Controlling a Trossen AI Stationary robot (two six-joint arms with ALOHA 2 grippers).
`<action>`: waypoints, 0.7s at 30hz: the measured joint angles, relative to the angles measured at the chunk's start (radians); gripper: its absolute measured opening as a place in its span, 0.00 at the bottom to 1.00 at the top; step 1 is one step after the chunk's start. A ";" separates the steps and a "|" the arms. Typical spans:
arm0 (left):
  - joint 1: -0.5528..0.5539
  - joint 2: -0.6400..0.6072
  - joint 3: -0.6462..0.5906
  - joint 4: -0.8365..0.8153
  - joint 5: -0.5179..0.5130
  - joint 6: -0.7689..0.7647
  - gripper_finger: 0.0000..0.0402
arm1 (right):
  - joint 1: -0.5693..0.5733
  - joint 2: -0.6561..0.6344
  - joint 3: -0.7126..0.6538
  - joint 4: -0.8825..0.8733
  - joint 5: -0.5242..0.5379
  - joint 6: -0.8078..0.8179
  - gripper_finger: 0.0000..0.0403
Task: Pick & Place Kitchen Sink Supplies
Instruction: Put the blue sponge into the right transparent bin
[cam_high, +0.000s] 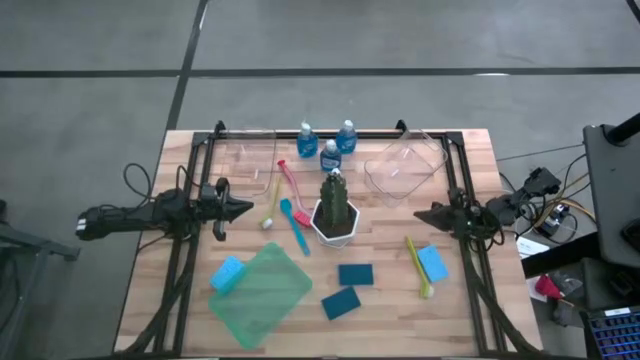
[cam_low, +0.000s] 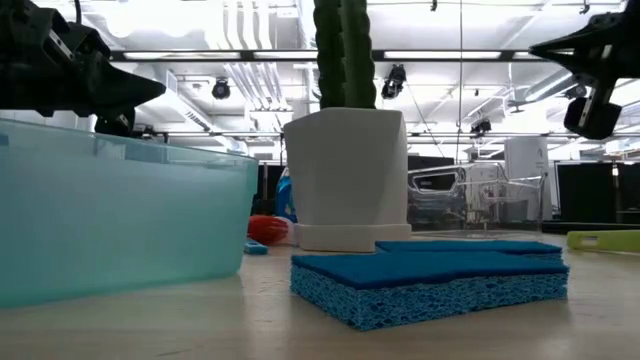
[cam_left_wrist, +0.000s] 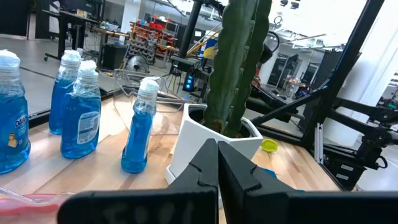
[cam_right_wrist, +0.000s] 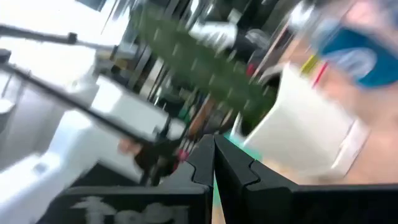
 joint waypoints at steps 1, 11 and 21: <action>0.000 0.000 0.000 0.000 0.000 0.000 0.00 | -0.001 0.000 0.003 -0.007 0.007 -0.007 0.02; 0.000 0.000 0.000 0.000 0.000 0.000 0.00 | 0.001 0.160 0.034 -0.010 0.031 0.258 0.06; 0.000 0.000 0.000 0.000 0.000 0.000 0.00 | 0.001 0.575 0.363 -0.256 -0.178 0.464 0.28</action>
